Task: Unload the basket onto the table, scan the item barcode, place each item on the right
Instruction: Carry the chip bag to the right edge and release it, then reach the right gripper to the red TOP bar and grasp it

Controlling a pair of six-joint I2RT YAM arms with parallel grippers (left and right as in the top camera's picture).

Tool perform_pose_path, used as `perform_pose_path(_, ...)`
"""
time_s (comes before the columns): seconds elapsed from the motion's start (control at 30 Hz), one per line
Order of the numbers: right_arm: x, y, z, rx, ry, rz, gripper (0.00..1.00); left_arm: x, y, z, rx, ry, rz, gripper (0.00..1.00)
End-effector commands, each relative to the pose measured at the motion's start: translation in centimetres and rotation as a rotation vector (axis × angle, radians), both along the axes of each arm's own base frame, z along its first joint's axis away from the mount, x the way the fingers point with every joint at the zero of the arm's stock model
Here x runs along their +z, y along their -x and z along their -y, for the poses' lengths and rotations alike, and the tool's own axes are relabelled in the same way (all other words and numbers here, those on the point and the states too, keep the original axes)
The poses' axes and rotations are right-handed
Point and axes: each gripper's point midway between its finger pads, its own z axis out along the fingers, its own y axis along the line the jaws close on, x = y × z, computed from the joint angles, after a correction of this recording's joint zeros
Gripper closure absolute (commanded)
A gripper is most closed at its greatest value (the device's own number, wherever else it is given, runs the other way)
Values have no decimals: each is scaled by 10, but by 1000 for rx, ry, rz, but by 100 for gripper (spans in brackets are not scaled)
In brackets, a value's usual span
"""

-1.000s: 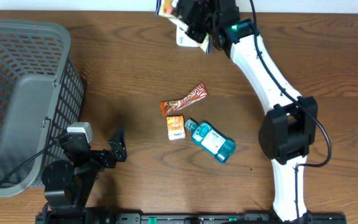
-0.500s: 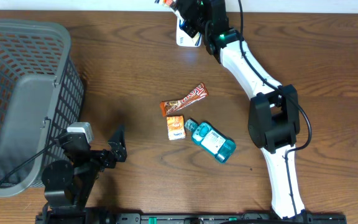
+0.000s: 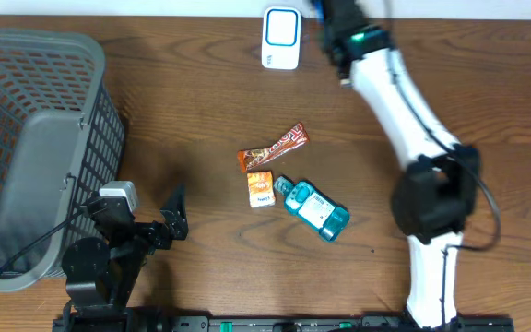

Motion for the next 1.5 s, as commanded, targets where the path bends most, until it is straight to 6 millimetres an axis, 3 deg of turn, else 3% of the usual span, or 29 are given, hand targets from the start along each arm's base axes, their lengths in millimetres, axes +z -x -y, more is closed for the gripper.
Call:
perform_pose_path(0.0, 59, 34, 126, -403, 119, 91, 99, 0, 0, 2, -10, 7, 0, 1)
perform_pose_path(0.17, 23, 86, 251, -713, 106, -67, 99, 0, 0, 2, -10, 7, 0, 1)
perform_pose_path(0.3, -13, 118, 320, -852, -3, -161, 99, 0, 0, 2, -10, 7, 0, 1)
perform_pose_path(0.43, -53, 146, 368, -926, -159, -245, 95, 0, 0, 2, -10, 7, 0, 1)
perform_pose_path(0.6, -79, 175, 393, -967, -353, -303, 86, 0, 0, 2, -10, 7, 0, 1)
perform_pose_path(0.63, -79, 178, 397, -974, -361, -300, 73, 0, 0, 2, -10, 7, 0, 1)
perform_pose_path(0.7, -79, 185, 405, -995, -364, -298, 1, 0, 0, 2, -10, 7, 0, 1)
perform_pose_path(0.83, -75, 192, 406, -1005, -367, -314, 1, 0, 0, 2, -10, 7, 0, 1)
perform_pose_path(1.0, -59, 174, 379, -924, -429, -286, 1, 0, 0, 2, -10, 7, 0, 1)
perform_pose_path(1.1, -47, 149, 338, -791, -564, -264, 1, 0, 0, 2, -10, 7, 0, 1)
perform_pose_path(1.23, -34, 119, 259, -571, -792, -288, 1, 0, 0, 2, -10, 7, 0, 1)
perform_pose_path(1.27, -30, 111, 235, -517, -872, -297, 1, 0, 0, 2, -10, 7, 0, 1)
perform_pose_path(1.3, -24, 99, 185, -429, -1053, -333, 1, 0, 0, 2, -10, 7, 0, 1)
perform_pose_path(1.47, -13, 88, 70, -333, -1403, -506, 1, 0, 0, 2, -10, 7, 0, 1)
